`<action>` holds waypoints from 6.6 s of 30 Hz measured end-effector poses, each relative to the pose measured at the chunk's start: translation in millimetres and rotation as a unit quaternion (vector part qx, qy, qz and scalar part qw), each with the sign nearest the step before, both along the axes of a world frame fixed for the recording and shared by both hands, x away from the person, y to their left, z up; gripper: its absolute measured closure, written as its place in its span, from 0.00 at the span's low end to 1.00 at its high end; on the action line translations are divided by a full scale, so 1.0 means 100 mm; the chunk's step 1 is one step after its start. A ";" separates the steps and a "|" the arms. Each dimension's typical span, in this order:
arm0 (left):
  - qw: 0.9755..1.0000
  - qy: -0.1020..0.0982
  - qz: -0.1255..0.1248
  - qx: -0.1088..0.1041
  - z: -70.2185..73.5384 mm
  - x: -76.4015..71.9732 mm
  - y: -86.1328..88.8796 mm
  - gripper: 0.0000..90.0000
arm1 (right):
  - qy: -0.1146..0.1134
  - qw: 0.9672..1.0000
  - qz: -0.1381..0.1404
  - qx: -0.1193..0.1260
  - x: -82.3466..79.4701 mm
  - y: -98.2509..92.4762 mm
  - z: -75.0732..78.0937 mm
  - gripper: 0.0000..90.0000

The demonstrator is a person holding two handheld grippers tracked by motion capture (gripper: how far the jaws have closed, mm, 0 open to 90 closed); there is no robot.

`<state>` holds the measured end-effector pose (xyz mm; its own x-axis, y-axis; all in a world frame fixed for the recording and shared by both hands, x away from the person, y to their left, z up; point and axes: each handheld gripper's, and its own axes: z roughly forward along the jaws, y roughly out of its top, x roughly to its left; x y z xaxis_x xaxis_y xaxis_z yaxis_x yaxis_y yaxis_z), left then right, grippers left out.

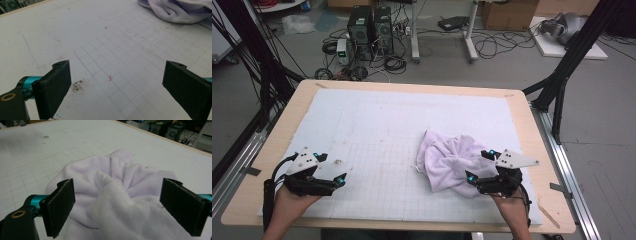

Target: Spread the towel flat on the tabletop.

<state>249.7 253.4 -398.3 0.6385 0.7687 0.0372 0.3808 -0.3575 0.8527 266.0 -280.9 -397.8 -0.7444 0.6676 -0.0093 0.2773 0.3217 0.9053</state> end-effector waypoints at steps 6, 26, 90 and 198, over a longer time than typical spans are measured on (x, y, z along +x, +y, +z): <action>1.000 0.004 0.001 0.002 -0.02 0.04 0.00 0.10 | 0.002 1.000 0.003 -0.007 0.01 0.01 -0.02 0.14; 1.000 0.003 -0.004 -0.002 -0.01 0.03 0.00 0.10 | -0.004 1.000 0.002 0.001 -0.04 -0.01 0.03 0.14; 1.000 0.004 0.005 -0.005 -0.03 0.02 0.03 0.11 | 0.098 0.979 0.177 -0.032 0.47 0.94 0.24 0.82; 0.981 0.076 -0.173 0.034 -0.25 0.38 -0.72 0.91 | 0.123 0.961 0.237 -0.068 0.08 0.85 -0.18 0.94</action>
<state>287.9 181.3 -423.4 0.8635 0.5032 -0.0347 0.3465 -0.5419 0.7657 274.0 -195.6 -415.3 -0.9554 0.2581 0.1433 0.2712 0.5753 0.7717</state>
